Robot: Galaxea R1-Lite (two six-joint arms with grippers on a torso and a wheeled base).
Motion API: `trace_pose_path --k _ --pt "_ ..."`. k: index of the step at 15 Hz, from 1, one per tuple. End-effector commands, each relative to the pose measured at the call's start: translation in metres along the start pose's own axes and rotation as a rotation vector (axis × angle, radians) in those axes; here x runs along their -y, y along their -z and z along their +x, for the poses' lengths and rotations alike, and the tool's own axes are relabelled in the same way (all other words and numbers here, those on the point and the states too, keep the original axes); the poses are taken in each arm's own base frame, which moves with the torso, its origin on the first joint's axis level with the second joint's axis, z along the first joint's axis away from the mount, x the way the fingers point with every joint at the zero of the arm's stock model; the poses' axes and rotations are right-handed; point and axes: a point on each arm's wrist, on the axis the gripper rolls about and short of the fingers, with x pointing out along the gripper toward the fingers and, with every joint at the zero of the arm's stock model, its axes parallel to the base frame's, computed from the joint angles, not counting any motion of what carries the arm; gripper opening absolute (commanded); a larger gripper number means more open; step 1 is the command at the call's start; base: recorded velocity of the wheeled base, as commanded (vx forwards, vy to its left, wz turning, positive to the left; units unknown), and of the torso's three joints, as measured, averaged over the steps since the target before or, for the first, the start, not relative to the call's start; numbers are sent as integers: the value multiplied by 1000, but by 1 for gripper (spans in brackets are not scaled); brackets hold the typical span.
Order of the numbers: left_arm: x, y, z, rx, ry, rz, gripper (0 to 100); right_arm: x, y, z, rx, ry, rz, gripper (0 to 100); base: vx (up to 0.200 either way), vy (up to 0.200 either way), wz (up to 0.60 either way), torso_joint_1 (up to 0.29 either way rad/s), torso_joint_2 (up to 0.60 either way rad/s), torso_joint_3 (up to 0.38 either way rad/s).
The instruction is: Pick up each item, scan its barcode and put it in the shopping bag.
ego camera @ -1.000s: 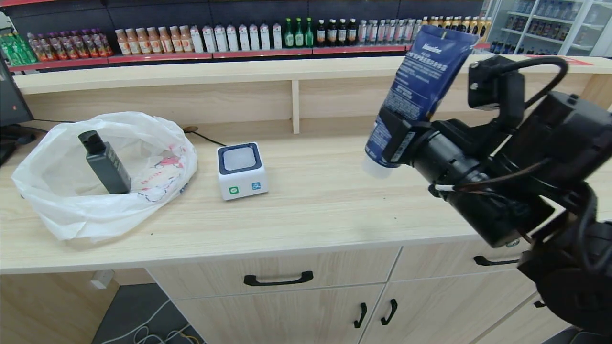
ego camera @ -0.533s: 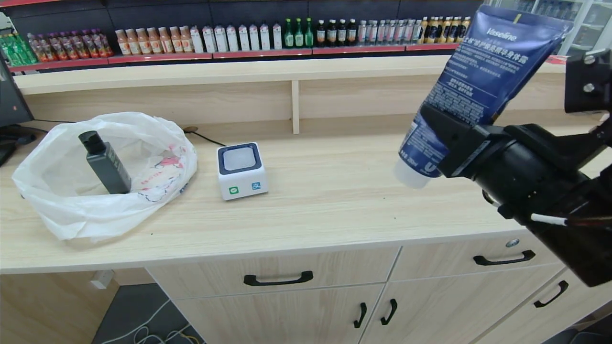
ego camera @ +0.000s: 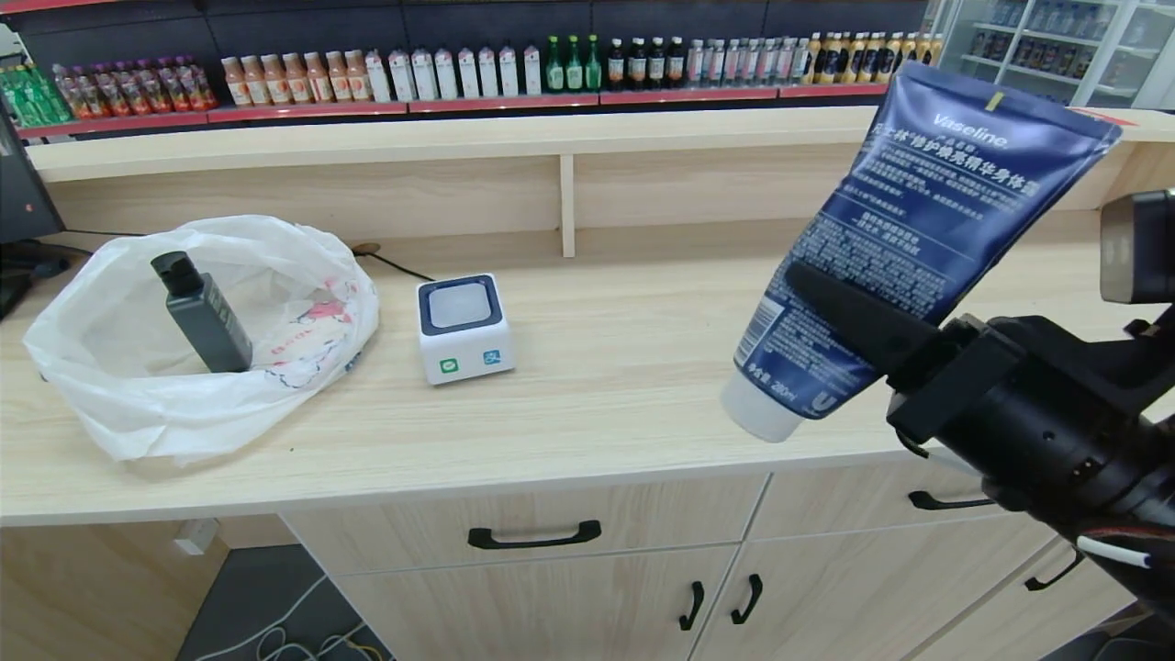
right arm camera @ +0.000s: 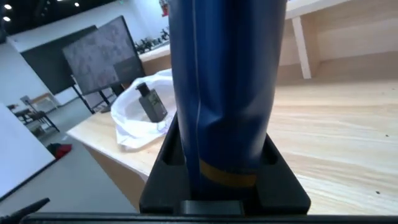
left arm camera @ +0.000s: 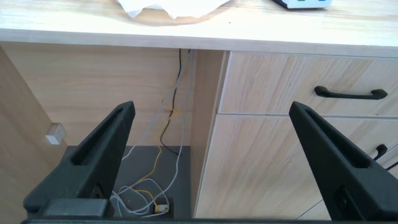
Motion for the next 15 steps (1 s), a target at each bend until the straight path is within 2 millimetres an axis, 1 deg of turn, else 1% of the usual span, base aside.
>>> trace_pose_path --k 1,2,4,7,8,10,11,13,15 --pt "0 0 0 0 -1 -1 100 5 12 9 21 -45 35 0 0 0 0 0 0 0" --pt "0 0 0 0 -1 -1 100 7 18 12 14 -63 51 0 0 0 0 0 0 0" --pt "0 0 0 0 -1 -1 100 4 18 10 4 -77 122 0 0 0 0 0 0 0" --pt "0 0 0 0 -1 -1 100 -18 11 4 6 -171 260 0 0 0 0 0 0 0" --pt "0 0 0 0 -1 -1 100 -29 7 1 9 -214 313 0 0 0 0 0 0 0" --pt "0 0 0 0 -1 -1 100 -38 6 -5 -5 -248 385 0 0 0 0 0 0 0" --pt "0 0 0 0 -1 -1 100 -45 9 -4 -28 -274 443 0 0 0 0 0 0 0" --pt "0 0 0 0 -1 -1 100 -54 10 -2 -40 -311 495 0 0 0 0 0 0 0" --pt "0 0 0 0 -1 -1 100 -70 7 0 -46 -376 555 0 0 0 0 0 0 0"
